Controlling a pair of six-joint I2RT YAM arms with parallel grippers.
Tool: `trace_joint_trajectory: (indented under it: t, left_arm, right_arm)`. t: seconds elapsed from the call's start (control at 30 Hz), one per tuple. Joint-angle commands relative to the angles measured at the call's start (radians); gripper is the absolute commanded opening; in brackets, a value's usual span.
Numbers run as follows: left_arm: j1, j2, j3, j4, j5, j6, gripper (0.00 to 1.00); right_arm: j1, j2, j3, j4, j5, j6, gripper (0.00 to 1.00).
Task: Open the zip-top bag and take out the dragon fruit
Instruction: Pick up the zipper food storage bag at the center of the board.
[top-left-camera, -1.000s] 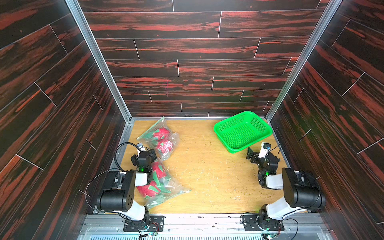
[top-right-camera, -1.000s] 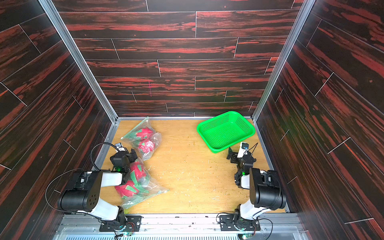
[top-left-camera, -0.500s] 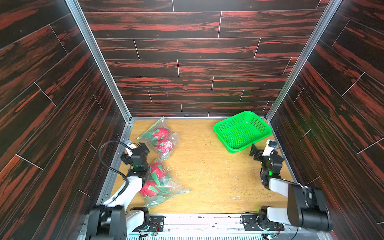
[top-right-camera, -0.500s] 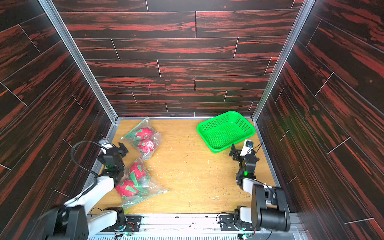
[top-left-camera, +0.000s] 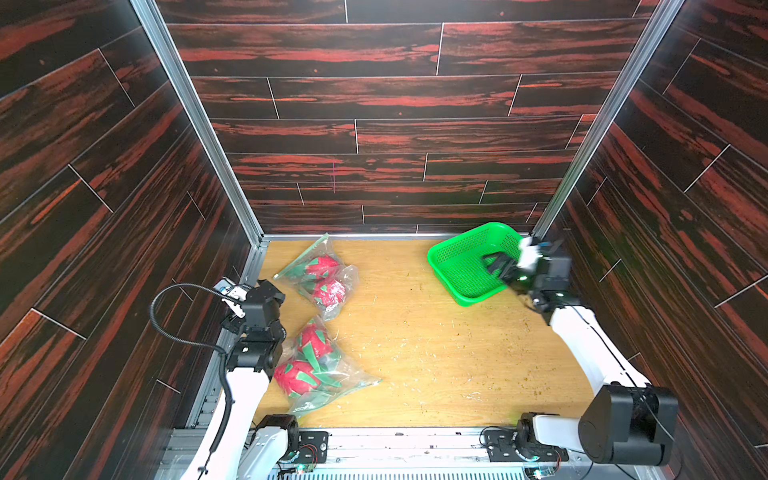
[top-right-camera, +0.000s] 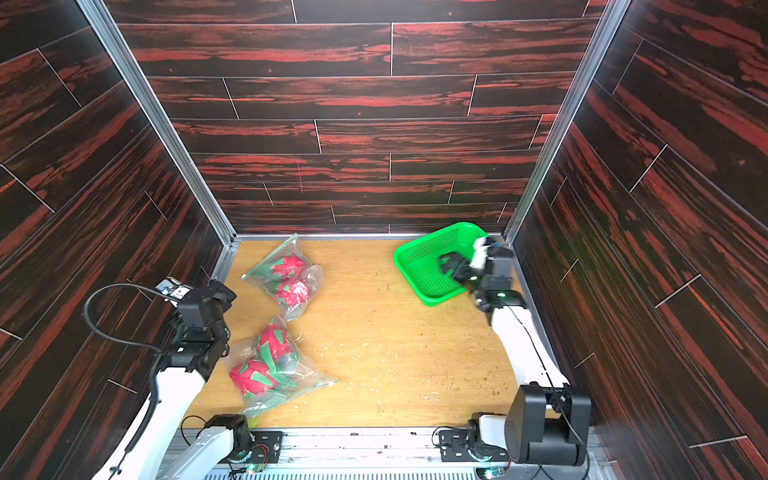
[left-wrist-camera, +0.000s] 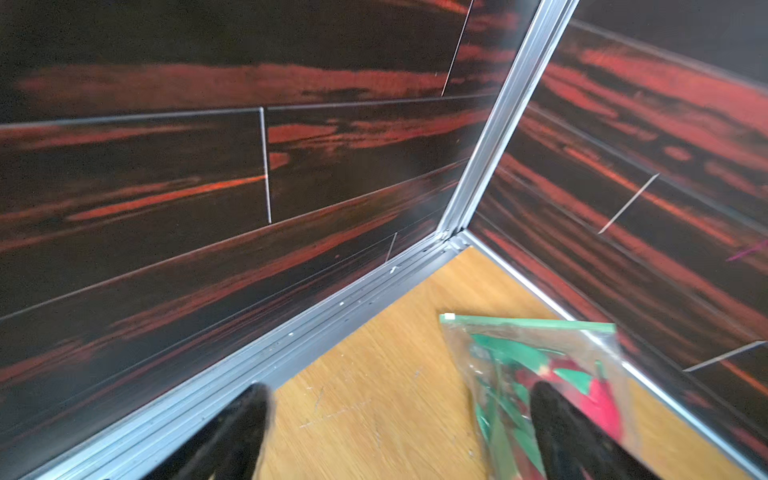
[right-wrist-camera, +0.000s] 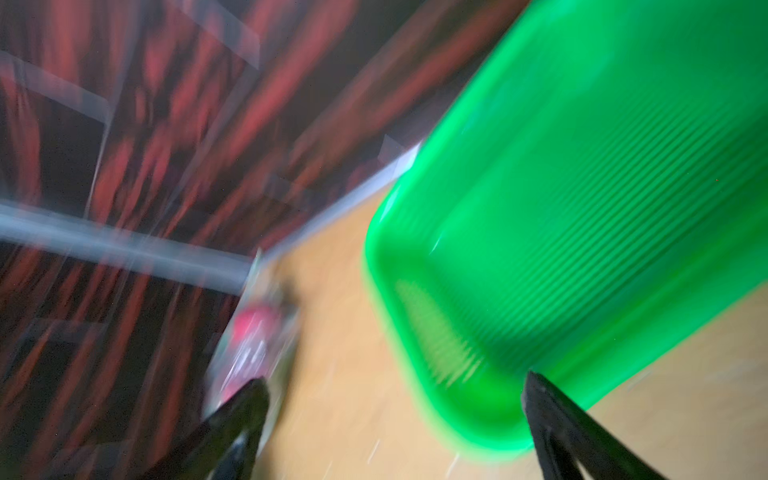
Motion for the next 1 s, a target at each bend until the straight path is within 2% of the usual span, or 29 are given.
trace_joint_trajectory:
  t: [0.0,0.23,0.33,0.43,0.7,0.83,0.97]
  left_arm:
    - [0.0,-0.026,0.011,-0.069,0.033,-0.023,1.0]
    - [0.0,-0.053,0.015,-0.088,0.042,-0.01,1.0]
    - [-0.001,-0.057,0.0,-0.076,0.043,-0.009,1.0]
    - [-0.001,-0.05,-0.006,-0.072,0.054,-0.011,1.0]
    - [-0.001,-0.049,-0.019,-0.066,0.083,0.0,1.0]
    - [-0.001,-0.054,-0.032,-0.05,0.103,0.009,1.0]
    - [-0.001,-0.049,-0.04,-0.041,0.117,0.014,1.0]
  right_arm:
    - [0.15,-0.006,-0.022,-0.082,-0.096,0.157,0.98]
    - [0.49,0.095,-0.067,0.06,-0.07,0.344,0.96]
    - [0.59,0.161,-0.059,0.115,-0.092,0.401,0.94]
    - [0.678,0.238,-0.011,0.09,-0.13,0.409,0.94]
    - [0.761,0.306,-0.025,0.021,-0.254,0.405,0.94]
    - [0.788,0.314,-0.077,0.113,-0.305,0.468,0.93]
    - [0.825,0.333,-0.082,0.173,-0.323,0.506,0.86]
